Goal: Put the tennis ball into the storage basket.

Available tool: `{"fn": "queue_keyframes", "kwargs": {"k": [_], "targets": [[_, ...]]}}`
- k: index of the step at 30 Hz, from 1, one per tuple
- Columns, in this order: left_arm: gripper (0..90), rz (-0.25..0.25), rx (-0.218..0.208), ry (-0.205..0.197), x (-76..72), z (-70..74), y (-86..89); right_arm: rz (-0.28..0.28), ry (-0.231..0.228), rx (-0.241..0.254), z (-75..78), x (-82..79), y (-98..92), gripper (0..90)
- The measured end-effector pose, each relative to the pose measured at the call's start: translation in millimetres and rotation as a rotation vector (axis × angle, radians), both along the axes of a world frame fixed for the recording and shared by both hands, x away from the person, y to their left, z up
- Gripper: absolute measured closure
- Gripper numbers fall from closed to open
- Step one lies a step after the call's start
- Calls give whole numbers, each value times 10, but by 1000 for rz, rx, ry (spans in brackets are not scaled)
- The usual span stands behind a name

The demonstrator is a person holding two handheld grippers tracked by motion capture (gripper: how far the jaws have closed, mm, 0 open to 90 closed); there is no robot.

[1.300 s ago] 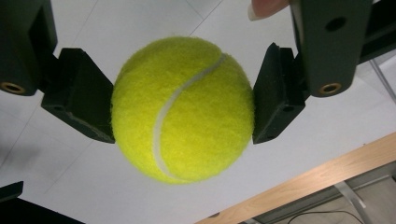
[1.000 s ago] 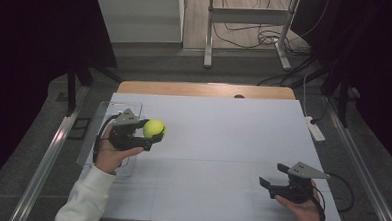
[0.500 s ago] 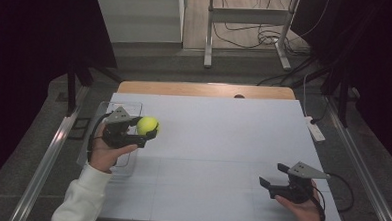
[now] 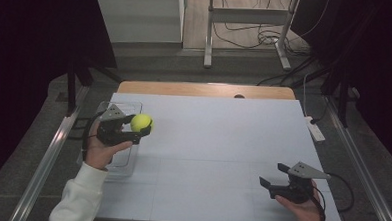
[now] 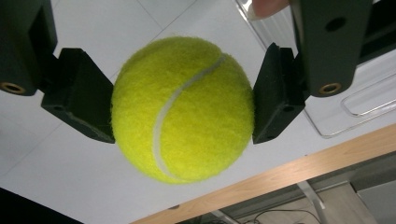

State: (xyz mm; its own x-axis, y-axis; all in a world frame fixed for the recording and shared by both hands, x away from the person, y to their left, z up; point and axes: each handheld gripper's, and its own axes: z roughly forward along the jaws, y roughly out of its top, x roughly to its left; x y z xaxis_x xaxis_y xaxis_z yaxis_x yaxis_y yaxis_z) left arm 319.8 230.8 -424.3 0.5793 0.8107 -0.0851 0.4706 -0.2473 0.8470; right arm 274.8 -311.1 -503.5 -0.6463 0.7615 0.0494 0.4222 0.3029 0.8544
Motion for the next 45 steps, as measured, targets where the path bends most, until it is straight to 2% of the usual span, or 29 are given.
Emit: {"fn": "queue_keyframes", "kwargs": {"k": [16,45], "targets": [[269,48,-7,-16,25,-1,151,-9,0,1,1,-7,-11,118],[269,148,-49,-12,121,-54,455,-9,4,0,-10,6,-13,119]]}}
